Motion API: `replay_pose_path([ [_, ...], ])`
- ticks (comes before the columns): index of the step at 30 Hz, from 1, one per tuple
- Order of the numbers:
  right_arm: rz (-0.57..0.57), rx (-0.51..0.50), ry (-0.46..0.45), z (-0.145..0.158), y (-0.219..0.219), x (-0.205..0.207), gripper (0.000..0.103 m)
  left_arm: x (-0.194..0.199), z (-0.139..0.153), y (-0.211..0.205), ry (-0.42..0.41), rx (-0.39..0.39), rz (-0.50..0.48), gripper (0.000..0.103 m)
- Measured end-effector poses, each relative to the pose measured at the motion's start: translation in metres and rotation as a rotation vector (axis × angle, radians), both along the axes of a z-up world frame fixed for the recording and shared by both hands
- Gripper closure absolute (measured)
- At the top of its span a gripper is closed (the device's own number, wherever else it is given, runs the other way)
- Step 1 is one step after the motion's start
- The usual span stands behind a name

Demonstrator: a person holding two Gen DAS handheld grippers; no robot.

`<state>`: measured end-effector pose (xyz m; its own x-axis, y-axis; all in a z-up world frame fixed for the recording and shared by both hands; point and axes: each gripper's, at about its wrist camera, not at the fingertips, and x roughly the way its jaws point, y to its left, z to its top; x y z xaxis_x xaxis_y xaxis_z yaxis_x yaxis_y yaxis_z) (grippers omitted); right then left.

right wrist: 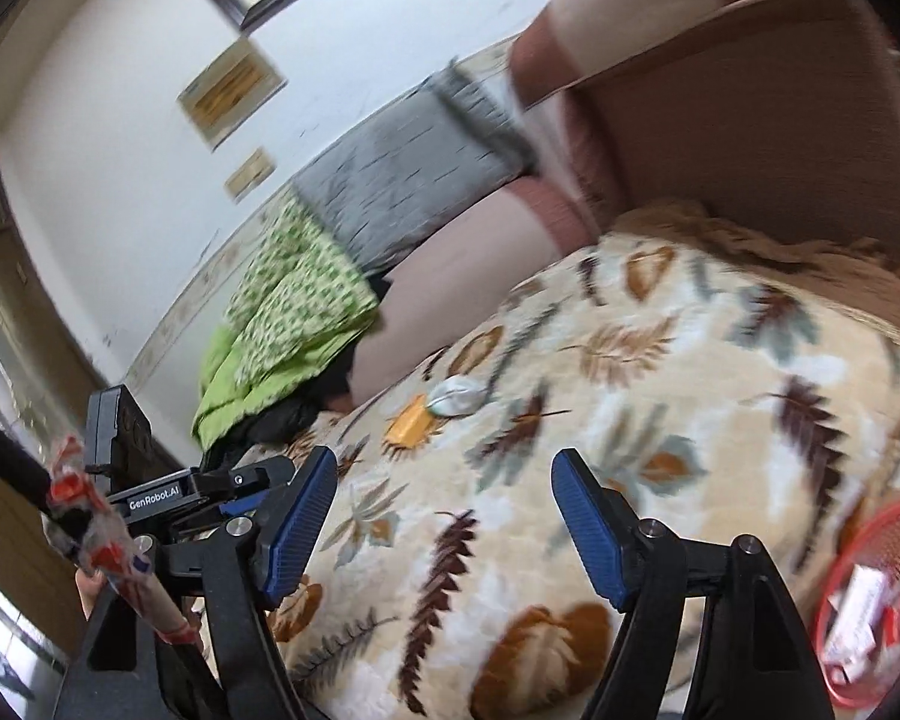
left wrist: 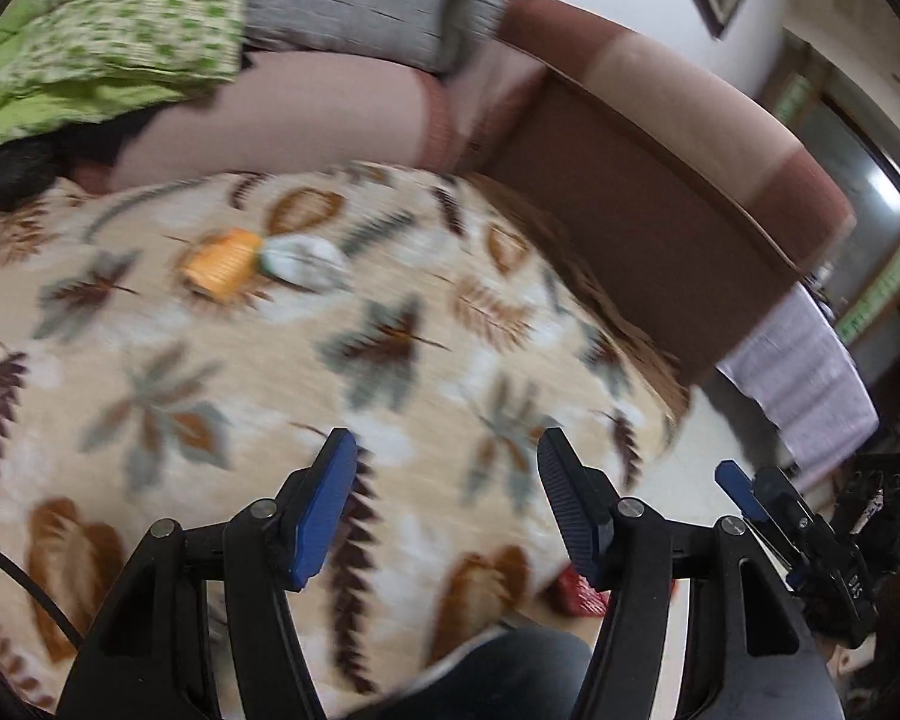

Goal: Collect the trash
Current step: 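Move both tools back over the orange box and white glove on the bed, then grasp the white glove with the right tool while the left tool grasps the orange medicine box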

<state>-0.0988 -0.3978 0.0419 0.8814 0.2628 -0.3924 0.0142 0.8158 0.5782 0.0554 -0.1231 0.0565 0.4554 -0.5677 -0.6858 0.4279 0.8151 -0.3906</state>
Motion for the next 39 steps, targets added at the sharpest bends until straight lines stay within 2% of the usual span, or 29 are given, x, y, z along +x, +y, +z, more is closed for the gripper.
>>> replay_pose_path([
  [5, 0.111, -0.03, 0.033, -0.012, 0.031, 0.079, 0.023, 0.052, -0.003, 0.04, -0.013, 0.024, 0.065, 0.041],
  [9, 0.178, -0.016, 0.088, -0.039, 0.044, 0.154, 0.023, 0.102, -0.025, 0.065, 0.041, 0.027, 0.112, 0.041],
  [13, 0.182, 0.018, 0.139, -0.073, 0.045, 0.226, 0.023, 0.14, -0.054, 0.085, 0.119, -0.015, 0.174, 0.041],
  [17, 0.182, 0.073, 0.232, -0.116, 0.045, 0.299, 0.023, 0.168, -0.076, 0.097, 0.177, -0.043, 0.211, 0.041],
  [23, 0.176, 0.091, 0.29, -0.148, 0.054, 0.366, 0.023, 0.199, -0.1, 0.106, 0.219, -0.059, 0.26, 0.041],
  [26, 0.131, 0.068, 0.338, -0.165, 0.055, 0.386, 0.023, 0.212, -0.107, 0.105, 0.223, -0.048, 0.264, 0.041],
  [27, 0.126, 0.086, 0.348, -0.17, 0.053, 0.388, 0.027, 0.216, -0.108, 0.104, 0.221, -0.043, 0.266, 0.041],
  [28, 0.129, 0.109, 0.357, -0.175, 0.052, 0.391, 0.034, 0.219, -0.11, 0.103, 0.219, -0.038, 0.269, 0.041],
  [29, 0.135, 0.127, 0.363, -0.18, 0.051, 0.392, 0.051, 0.222, -0.111, 0.101, 0.215, -0.033, 0.269, 0.041],
  [30, 0.136, 0.14, 0.375, -0.184, 0.051, 0.393, 0.06, 0.224, -0.113, 0.099, 0.211, -0.028, 0.267, 0.041],
  [31, 0.136, 0.154, 0.379, -0.186, 0.049, 0.391, 0.063, 0.227, -0.115, 0.097, 0.211, -0.023, 0.269, 0.041],
  [33, 0.143, 0.192, 0.366, -0.188, 0.045, 0.384, 0.078, 0.229, -0.119, 0.092, 0.213, -0.022, 0.261, 0.041],
  [35, 0.137, 0.201, 0.355, -0.184, 0.039, 0.37, 0.084, 0.23, -0.12, 0.084, 0.203, -0.003, 0.237, 0.041],
  [39, 0.108, 0.148, 0.284, -0.16, 0.032, 0.329, 0.085, 0.24, -0.123, 0.068, 0.169, 0.036, 0.204, 0.041],
])
